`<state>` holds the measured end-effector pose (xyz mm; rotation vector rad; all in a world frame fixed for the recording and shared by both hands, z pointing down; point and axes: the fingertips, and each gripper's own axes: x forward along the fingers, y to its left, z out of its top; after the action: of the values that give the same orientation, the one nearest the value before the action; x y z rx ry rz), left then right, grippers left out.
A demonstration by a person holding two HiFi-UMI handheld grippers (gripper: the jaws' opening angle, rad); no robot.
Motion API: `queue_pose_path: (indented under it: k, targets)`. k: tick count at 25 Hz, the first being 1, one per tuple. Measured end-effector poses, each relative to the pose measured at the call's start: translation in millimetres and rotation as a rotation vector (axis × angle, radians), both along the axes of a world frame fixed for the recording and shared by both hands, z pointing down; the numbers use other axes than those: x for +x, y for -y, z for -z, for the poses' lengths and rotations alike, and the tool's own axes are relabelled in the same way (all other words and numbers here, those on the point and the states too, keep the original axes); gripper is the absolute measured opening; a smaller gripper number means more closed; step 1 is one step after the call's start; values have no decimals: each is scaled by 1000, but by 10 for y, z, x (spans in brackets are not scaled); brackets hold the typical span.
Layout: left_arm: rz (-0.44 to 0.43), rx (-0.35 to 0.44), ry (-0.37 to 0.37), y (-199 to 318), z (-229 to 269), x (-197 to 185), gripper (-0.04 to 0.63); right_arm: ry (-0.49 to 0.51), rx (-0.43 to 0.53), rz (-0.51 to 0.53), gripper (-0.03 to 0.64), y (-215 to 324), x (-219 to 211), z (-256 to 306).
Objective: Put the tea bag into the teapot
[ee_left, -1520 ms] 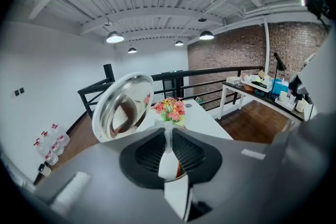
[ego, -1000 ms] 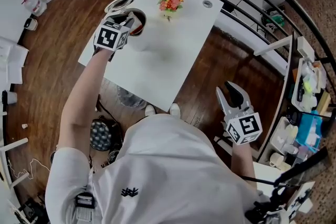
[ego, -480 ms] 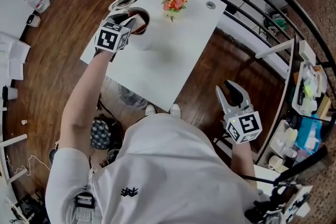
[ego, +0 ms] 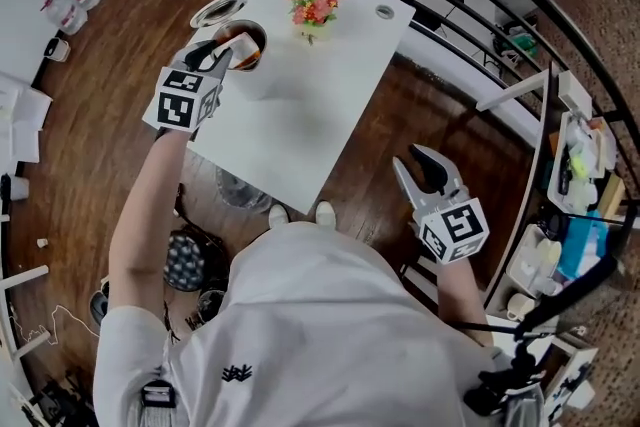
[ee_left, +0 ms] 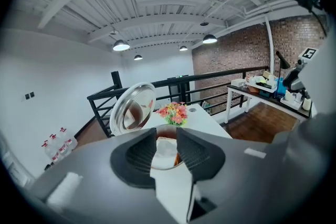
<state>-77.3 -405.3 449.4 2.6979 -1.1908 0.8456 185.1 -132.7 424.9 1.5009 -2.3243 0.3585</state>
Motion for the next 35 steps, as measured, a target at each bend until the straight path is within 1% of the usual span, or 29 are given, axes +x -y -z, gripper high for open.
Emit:
queue_pose_path:
  k: [3, 8, 11, 15, 18, 20, 23, 27, 29, 32, 35]
  targets:
    - [11, 50, -29, -249, 217, -20, 95, 4, 8, 25, 115, 25, 39, 10]
    - [43, 119, -133, -926, 633, -51, 95, 14, 7, 75, 115, 19, 145, -23]
    - [85, 145, -141, -1444, 725, -106, 95, 30, 9, 135, 115, 10, 121, -79]
    - [115, 121, -156, -2114, 537, -8, 95, 23, -17, 194, 115, -95, 112, -218]
    - [129, 87, -181, -2496, 487, 30, 95, 24, -9, 215, 115, -177, 47, -247]
    - [116, 76, -204, -2708, 496, 57, 95, 19, 6, 225, 115, -252, -6, -191]
    - [81, 90, -232, -2958, 554, 59, 95, 21, 19, 222, 115, -388, -116, -83]
    - [63, 130, -255, -3330, 712, -103, 95, 18, 35, 210, 111, -680, -335, -6]
    - [48, 134, -258, -3566, 732, -250, 95, 13, 47, 196, 115, -866, -500, 51]
    - [55, 122, -269, -3983, 711, -620, 95, 14, 75, 182, 124, -1230, -818, 179]
    - [65, 122, -286, -4402, 679, -997, 95, 36, 99, 170, 132, -1637, -1120, 311]
